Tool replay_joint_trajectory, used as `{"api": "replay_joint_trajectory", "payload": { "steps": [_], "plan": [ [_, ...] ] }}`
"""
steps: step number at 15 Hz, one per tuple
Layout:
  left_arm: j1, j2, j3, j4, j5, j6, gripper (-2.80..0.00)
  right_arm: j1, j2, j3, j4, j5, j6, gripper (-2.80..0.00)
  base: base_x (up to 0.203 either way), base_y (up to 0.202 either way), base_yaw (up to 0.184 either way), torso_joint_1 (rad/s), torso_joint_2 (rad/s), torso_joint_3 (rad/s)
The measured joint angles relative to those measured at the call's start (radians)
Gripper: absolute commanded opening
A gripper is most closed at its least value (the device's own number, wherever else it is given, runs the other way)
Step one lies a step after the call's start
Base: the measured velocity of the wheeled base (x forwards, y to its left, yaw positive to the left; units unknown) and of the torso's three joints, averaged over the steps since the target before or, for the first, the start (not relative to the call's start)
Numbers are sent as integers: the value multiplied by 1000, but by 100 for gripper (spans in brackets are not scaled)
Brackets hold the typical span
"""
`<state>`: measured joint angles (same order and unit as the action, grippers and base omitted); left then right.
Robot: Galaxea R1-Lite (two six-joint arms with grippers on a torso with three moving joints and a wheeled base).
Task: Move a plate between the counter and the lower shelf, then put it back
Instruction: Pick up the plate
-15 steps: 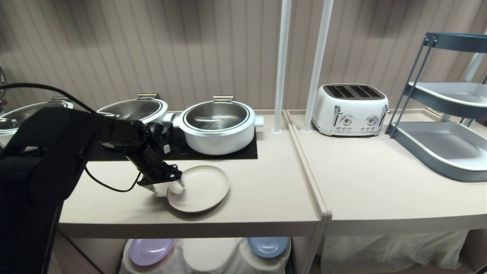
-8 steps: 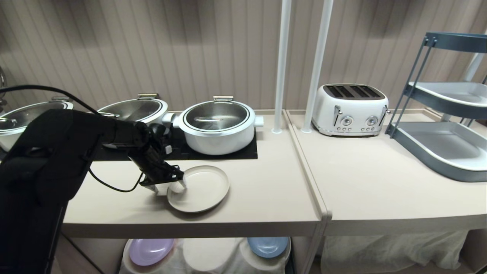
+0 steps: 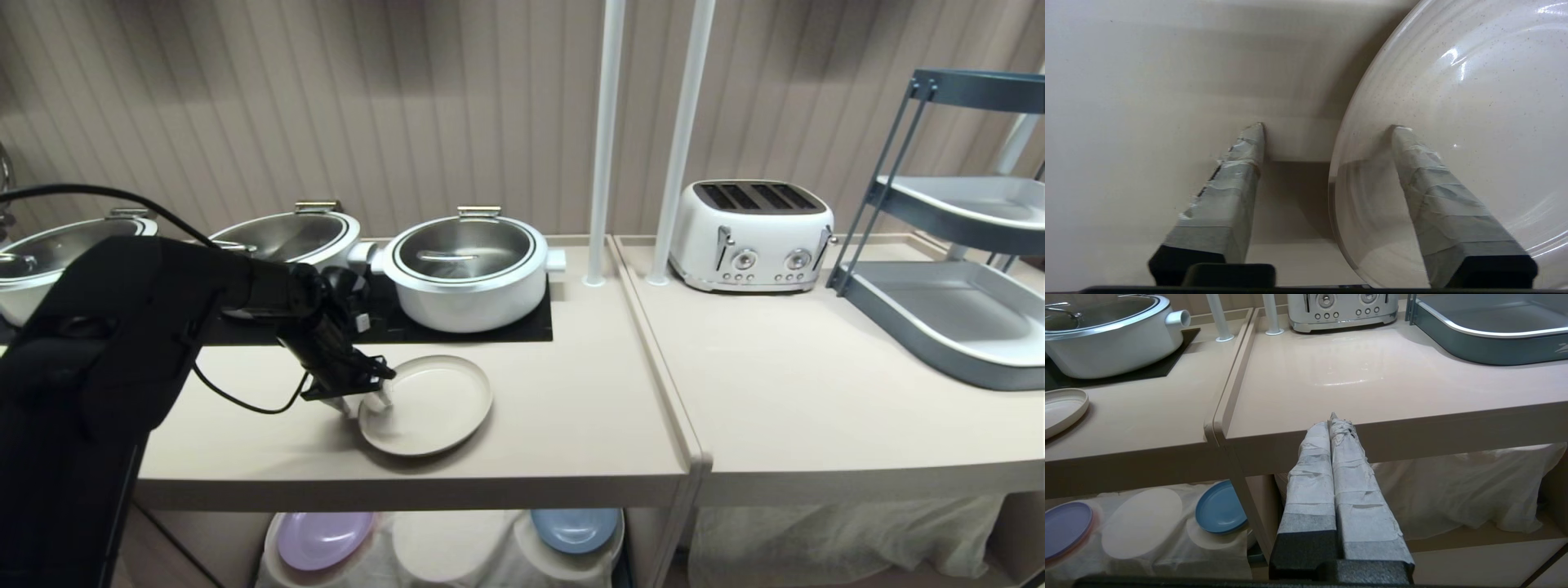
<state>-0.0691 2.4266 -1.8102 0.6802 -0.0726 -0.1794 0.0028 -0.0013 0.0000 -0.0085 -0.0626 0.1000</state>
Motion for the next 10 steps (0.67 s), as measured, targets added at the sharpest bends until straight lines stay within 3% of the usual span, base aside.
{"api": "replay_joint_trajectory", "payload": {
  "steps": [10],
  "plan": [
    [-1, 2, 0, -1, -3, -8, -280, 0, 0, 0, 0, 0, 1, -280, 0, 0, 0, 0, 0, 0]
  ]
}}
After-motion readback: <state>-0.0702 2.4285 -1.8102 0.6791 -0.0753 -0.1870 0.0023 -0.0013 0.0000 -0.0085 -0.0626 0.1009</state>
